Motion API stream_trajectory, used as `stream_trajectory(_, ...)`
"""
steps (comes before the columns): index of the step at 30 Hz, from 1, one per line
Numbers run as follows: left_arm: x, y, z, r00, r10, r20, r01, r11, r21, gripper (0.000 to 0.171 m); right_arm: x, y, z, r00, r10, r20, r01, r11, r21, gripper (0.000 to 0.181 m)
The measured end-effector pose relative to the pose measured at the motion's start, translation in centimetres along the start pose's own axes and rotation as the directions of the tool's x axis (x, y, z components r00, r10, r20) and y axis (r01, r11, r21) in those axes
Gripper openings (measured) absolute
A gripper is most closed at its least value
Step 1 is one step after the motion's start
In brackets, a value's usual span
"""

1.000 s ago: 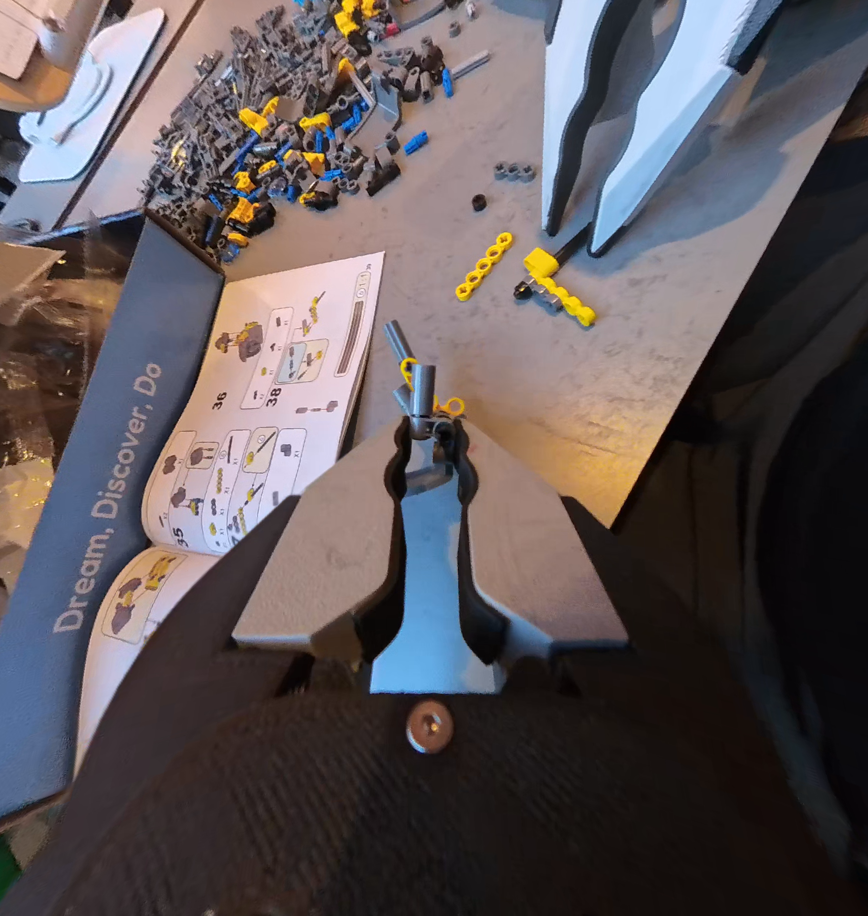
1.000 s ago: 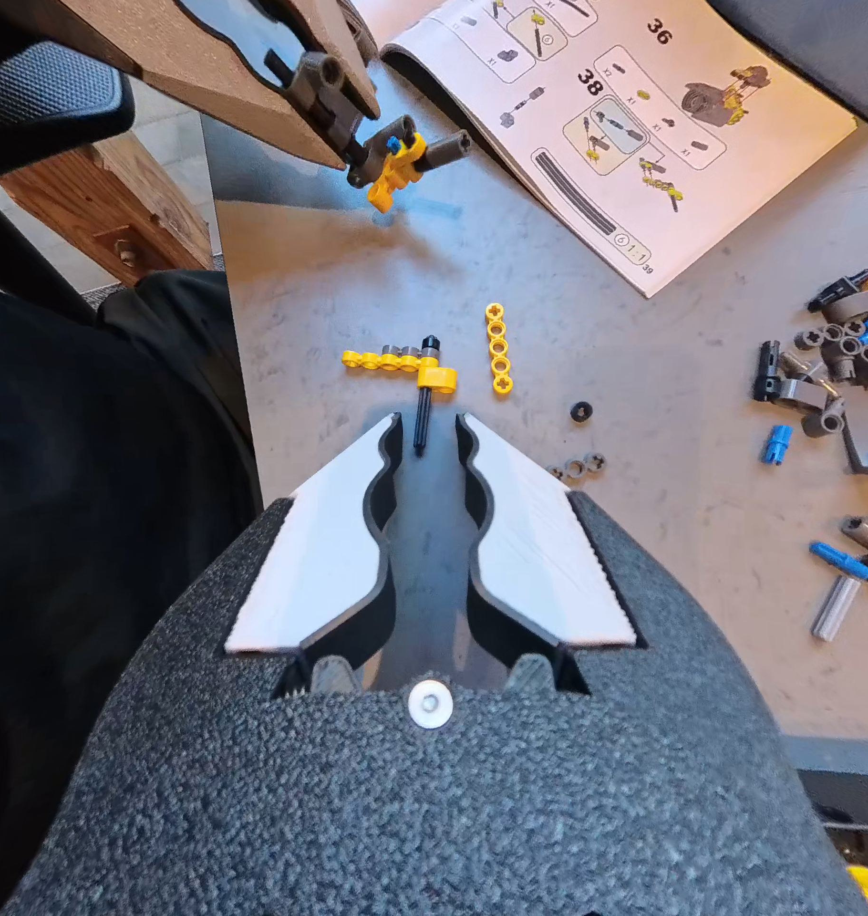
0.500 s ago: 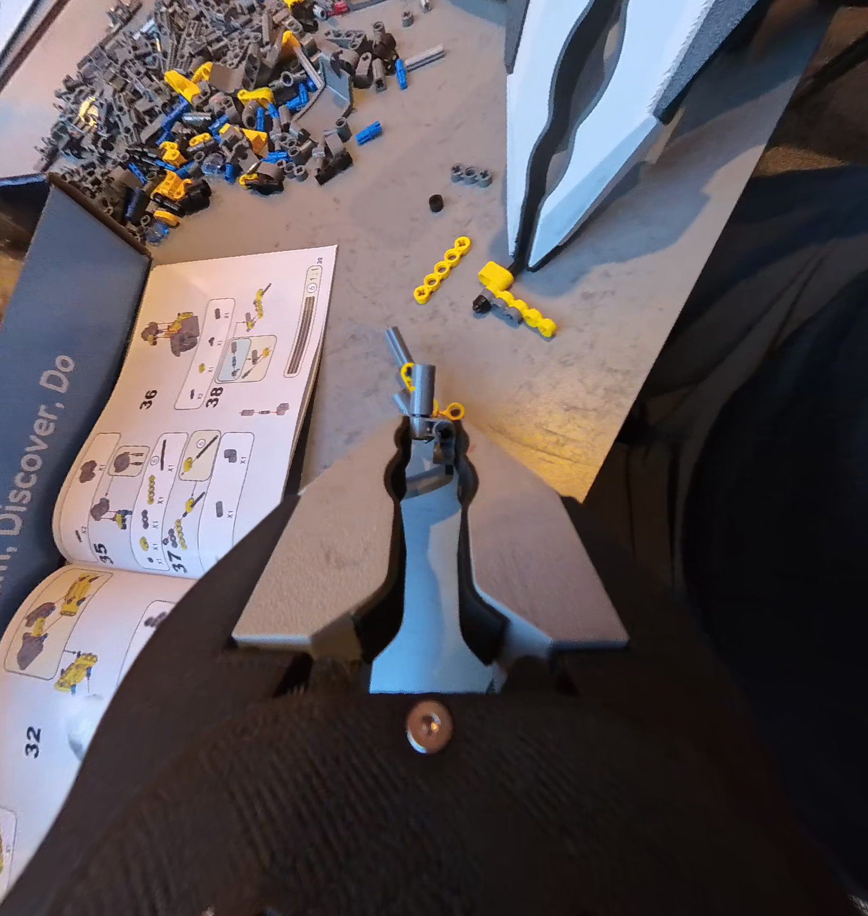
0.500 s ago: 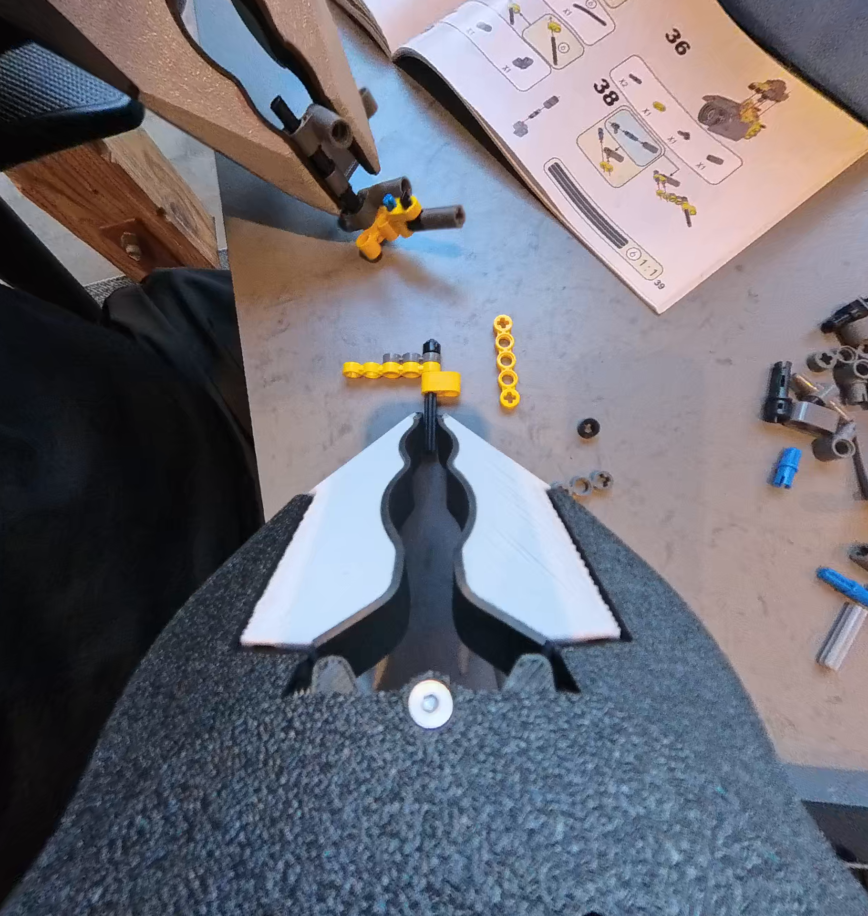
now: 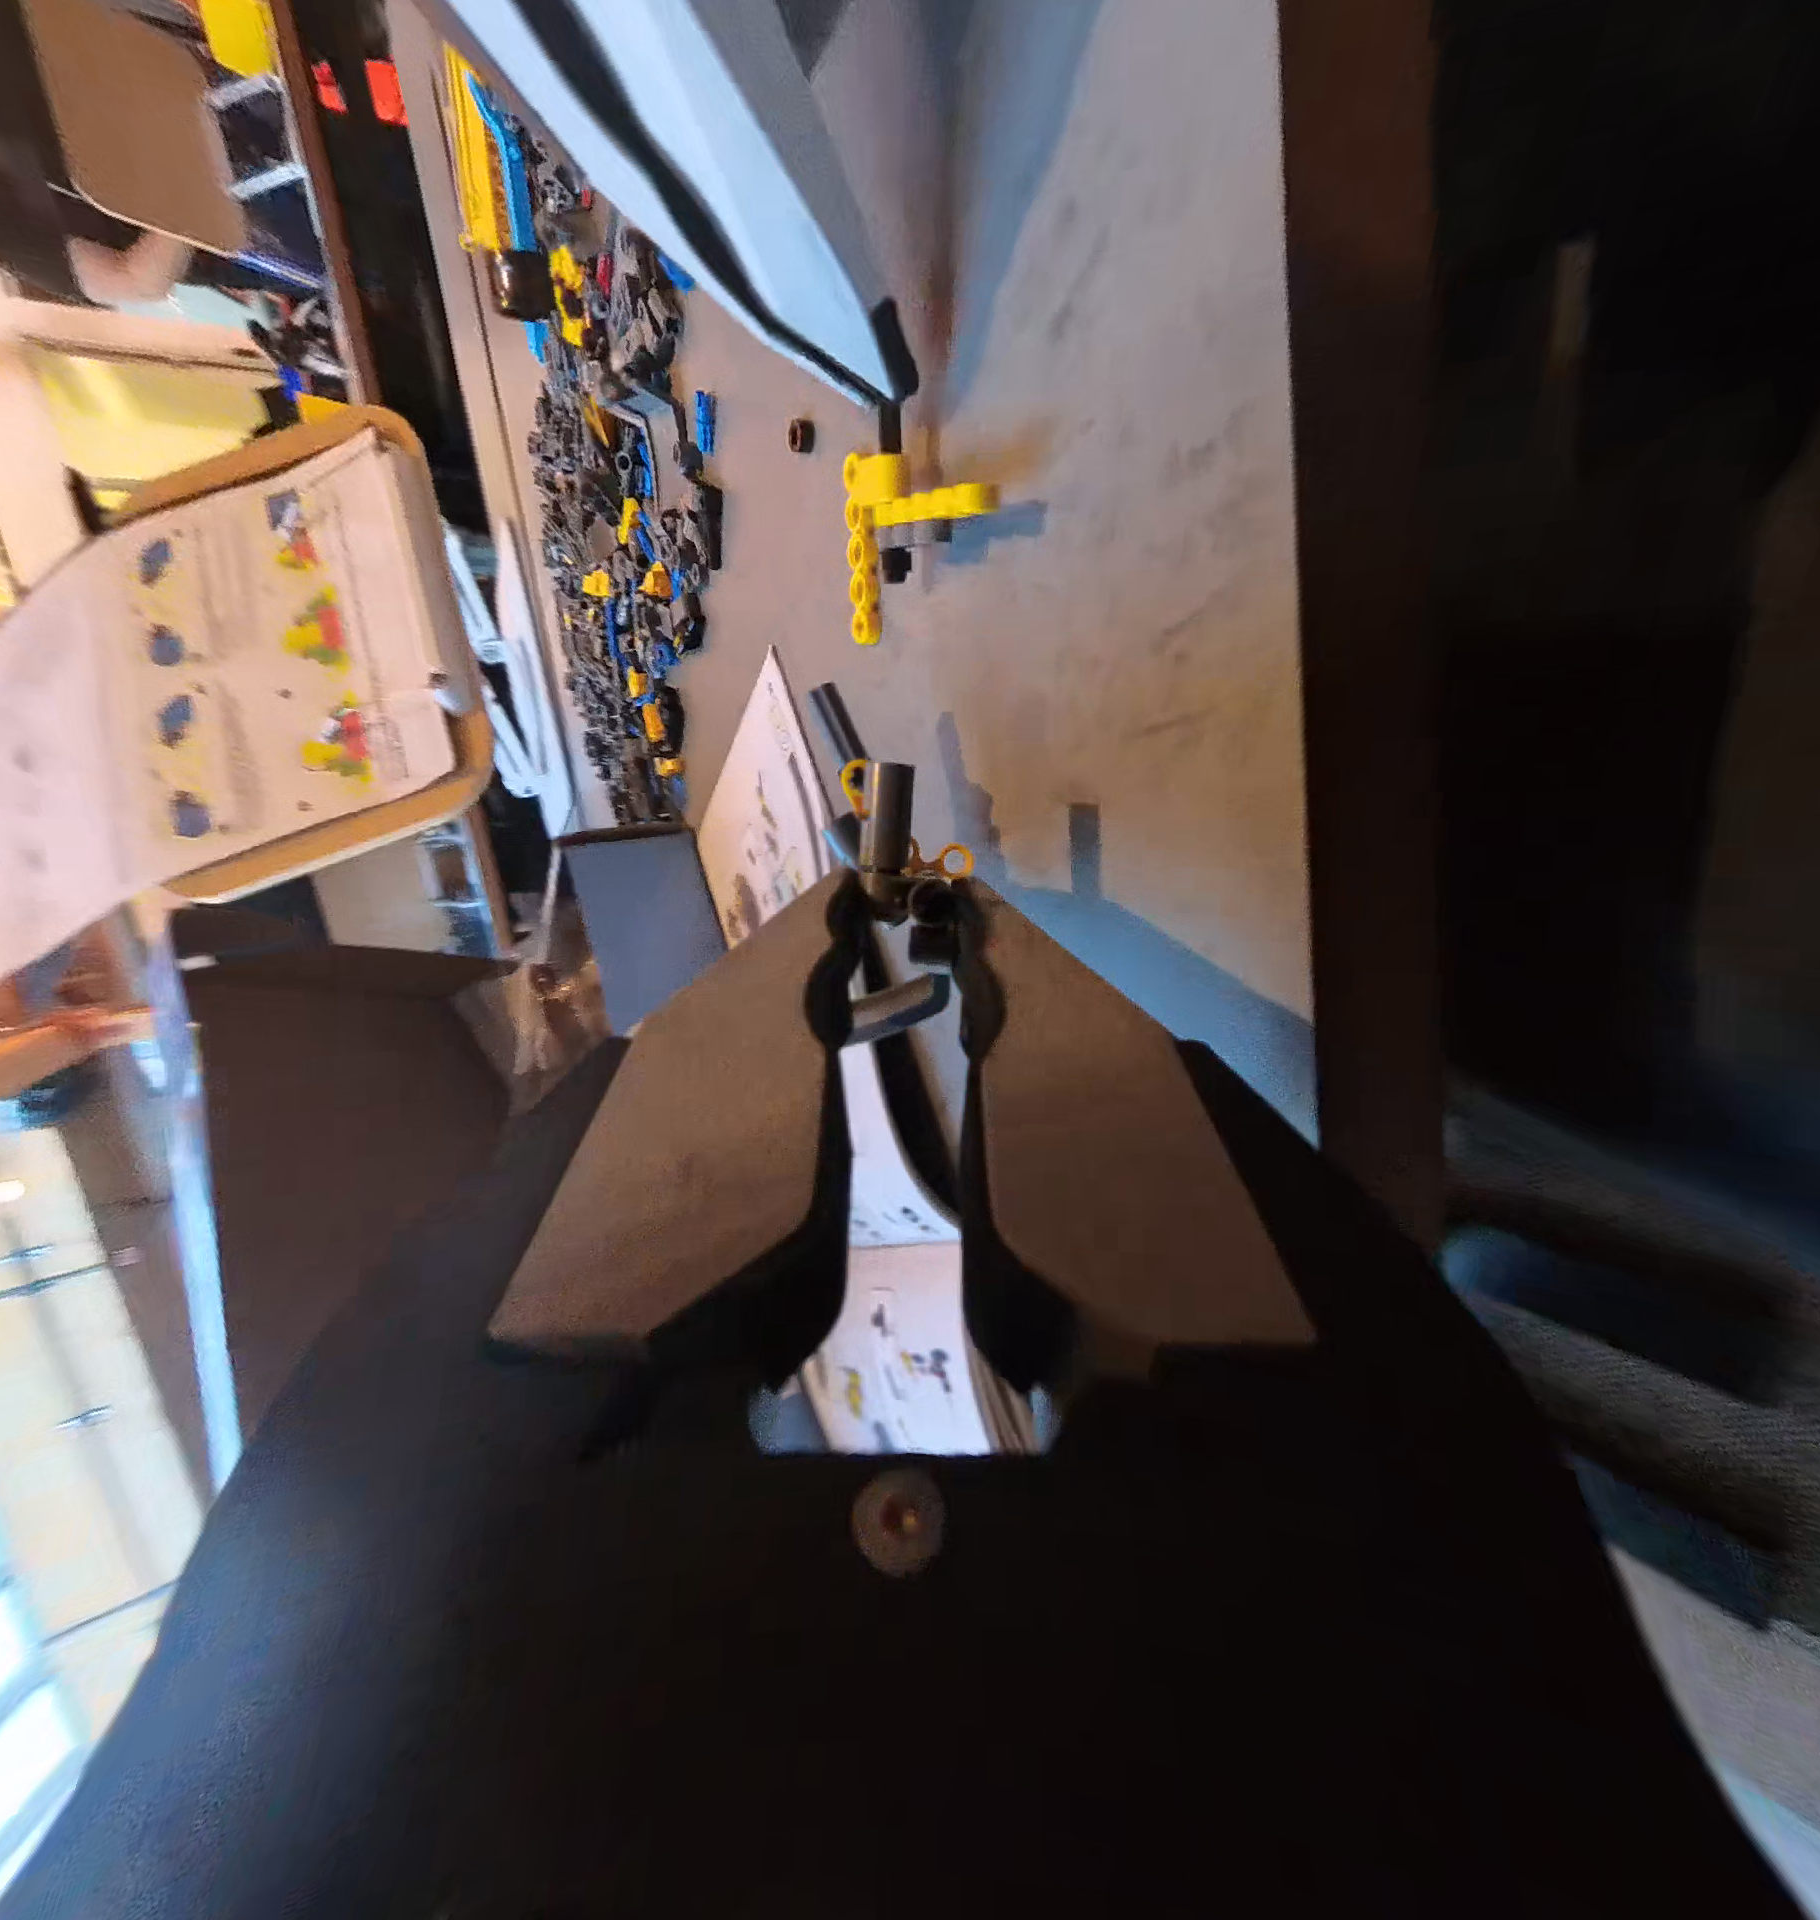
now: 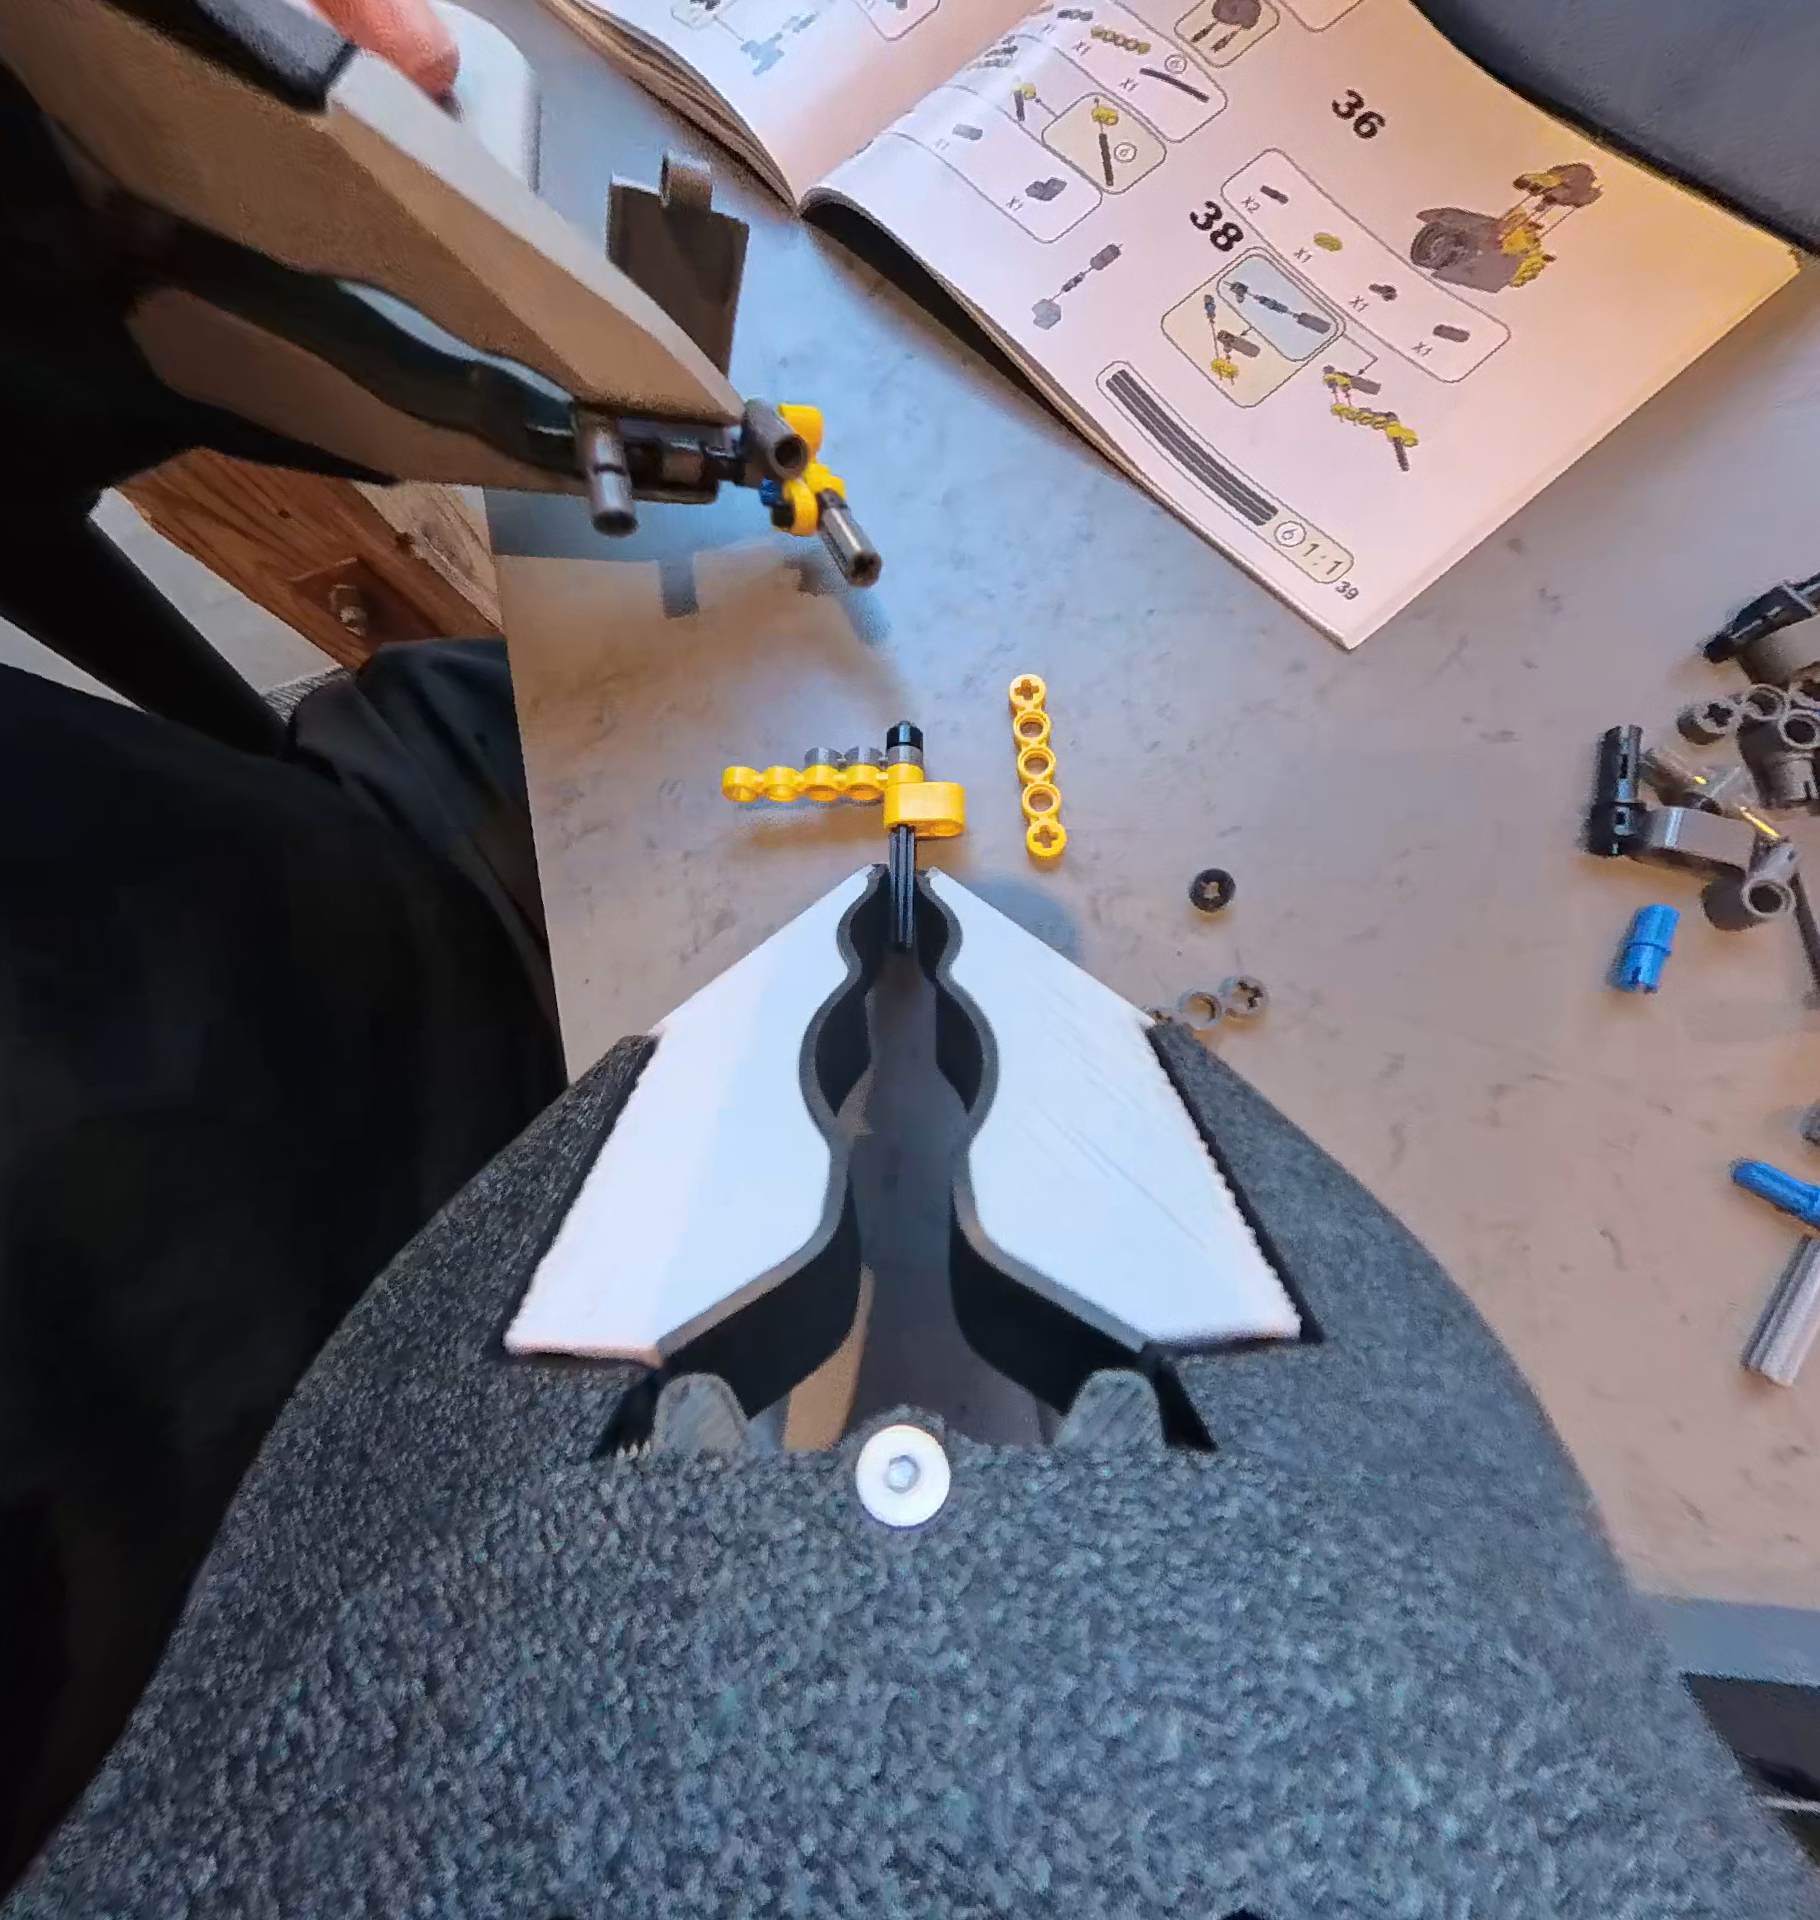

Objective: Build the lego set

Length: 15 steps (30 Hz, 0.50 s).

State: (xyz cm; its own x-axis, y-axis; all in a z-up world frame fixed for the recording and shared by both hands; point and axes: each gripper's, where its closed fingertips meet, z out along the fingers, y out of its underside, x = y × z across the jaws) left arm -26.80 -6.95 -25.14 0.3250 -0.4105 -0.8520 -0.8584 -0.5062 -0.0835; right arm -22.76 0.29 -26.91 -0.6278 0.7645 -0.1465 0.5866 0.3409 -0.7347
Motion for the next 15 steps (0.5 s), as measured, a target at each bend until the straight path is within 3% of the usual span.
stream_trajectory(4, 0.0, 0.4, 0.5, 0.991, 0.111, 0.079, -0.107, 0.993, -0.048, 0.015, -0.2, -0.5, -0.2, 0.999, 0.044, 0.030, -0.045, 0.999, 0.031, 0.004)
stream_trajectory(7, 0.3, 0.1, 0.5, 0.989, 0.113, 0.093, -0.111, 0.993, -0.035, 0.015, -0.4, -0.1, 0.2, 0.999, 0.031, 0.032, -0.031, 1.000, -0.004, 0.007)
stream_trajectory(11, 0.1, -0.4, 0.2, 0.992, 0.035, 0.121, -0.036, 0.999, 0.010, 0.015, -0.1, -0.1, 0.3, 0.998, -0.047, -0.039, 0.046, 0.998, -0.031, 0.020)
stream_trajectory(15, 0.5, -0.9, 0.2, 0.988, -0.126, 0.083, 0.120, 0.989, 0.082, 0.015, -0.9, -3.2, -0.3, 0.991, -0.126, -0.034, 0.128, 0.989, 0.070, 0.025)
